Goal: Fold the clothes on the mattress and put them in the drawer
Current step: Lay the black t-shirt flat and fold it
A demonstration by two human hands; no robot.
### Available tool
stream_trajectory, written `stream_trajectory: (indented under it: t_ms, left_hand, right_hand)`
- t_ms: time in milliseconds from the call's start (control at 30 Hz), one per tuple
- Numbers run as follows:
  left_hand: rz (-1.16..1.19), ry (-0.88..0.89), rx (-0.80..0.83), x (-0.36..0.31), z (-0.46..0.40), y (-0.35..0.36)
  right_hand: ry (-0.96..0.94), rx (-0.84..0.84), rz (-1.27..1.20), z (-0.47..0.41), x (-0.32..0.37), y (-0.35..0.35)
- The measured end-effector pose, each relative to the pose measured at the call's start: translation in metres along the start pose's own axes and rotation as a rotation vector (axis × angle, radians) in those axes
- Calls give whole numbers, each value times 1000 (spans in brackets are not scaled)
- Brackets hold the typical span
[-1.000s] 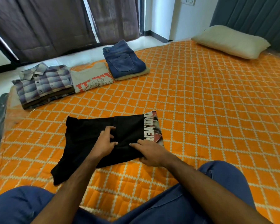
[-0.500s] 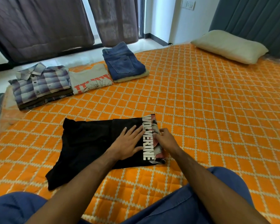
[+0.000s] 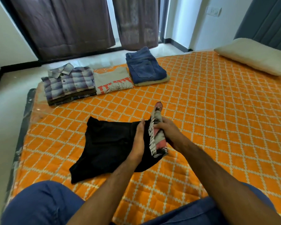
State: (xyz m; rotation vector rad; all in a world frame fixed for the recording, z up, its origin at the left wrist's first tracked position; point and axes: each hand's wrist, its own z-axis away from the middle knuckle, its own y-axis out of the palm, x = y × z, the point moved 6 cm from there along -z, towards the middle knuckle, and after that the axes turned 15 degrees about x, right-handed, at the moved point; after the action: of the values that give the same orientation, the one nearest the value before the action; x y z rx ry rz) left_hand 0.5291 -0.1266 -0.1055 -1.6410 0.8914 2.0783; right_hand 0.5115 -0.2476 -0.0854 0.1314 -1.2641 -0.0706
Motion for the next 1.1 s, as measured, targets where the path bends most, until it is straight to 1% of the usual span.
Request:
stream_trajectory:
  t_ms: [100,200,233,300,333,433,467,533,600,633,667,700,733,767,800,833,867,900,933,967,1000,1100]
  left_hand:
    - [189,-64,-110,-19,9,-42]
    - [253,-160,-141,-31,17,-99]
    - [266,-161,-149,-40,19,-115]
    - [169,-205,-149,-53,22,-141]
    - [75,-226,-170,-61,25,-156]
    - [-313,-325,-276,-62,36,-200]
    - [-399,-347,-287,-60,39,-209]
    - [-480,-369,-311,-53,48,-228]
    - [-547,-400,-335,-43,49,-241]
    - [-579,-399,-352,-39,49,-247]
    - [-619,-396,-373,-35,48,-251]
    - [-635,-409,-407,-33,50,-254]
    - [-641,-419,-435,-29,51,-257]
    - [-638,-437,-458,-25,52,-260]
    - [-649,-459,-464,-23,54,-259]
    - [-709,-462,-476,-24,55,-257]
    - [-839,-441,-501,-29,56,-253]
    - [-1021,-388,-513,-37,53,-246]
    - [-1205,-302,-487,-46,48,-235]
    - [-1373,-206,-390,-54,37,-220]
    - [-1544,-124,-220,-58,24,-201]
    - [-2006,62,453,-48,-12,-138]
  right_hand:
    - [23,74,141,-21,17,53]
    - [75,124,264,-46,19,107]
    - [96,144,314,-55,18,126]
    - [98,159,419,-68,16,158]
    - [82,174,463,-74,16,176]
    - [99,229,509,-84,5,215]
    - [125,253,487,-86,-3,222]
    - [195,332,408,-91,-24,235]
    - [198,377,264,-89,-32,233]
    - [186,347,246,-87,-32,223]
    - [136,257,286,-86,-31,206]
    - [77,102,381,-84,-26,184]
    - [68,-64,511,-84,-27,155]
    - [126,-199,648,-81,-32,128]
    - [207,-303,721,-75,-38,105]
    - [311,-327,680,-71,-48,90]
    - [400,-280,558,-69,-63,83]
    - [455,-201,429,-64,-73,85]
    - [476,-139,321,-61,-80,89]
    - [480,-112,262,-59,-85,91]
    - [468,-86,231,-56,-86,95]
    - [450,-20,146,-49,-94,108]
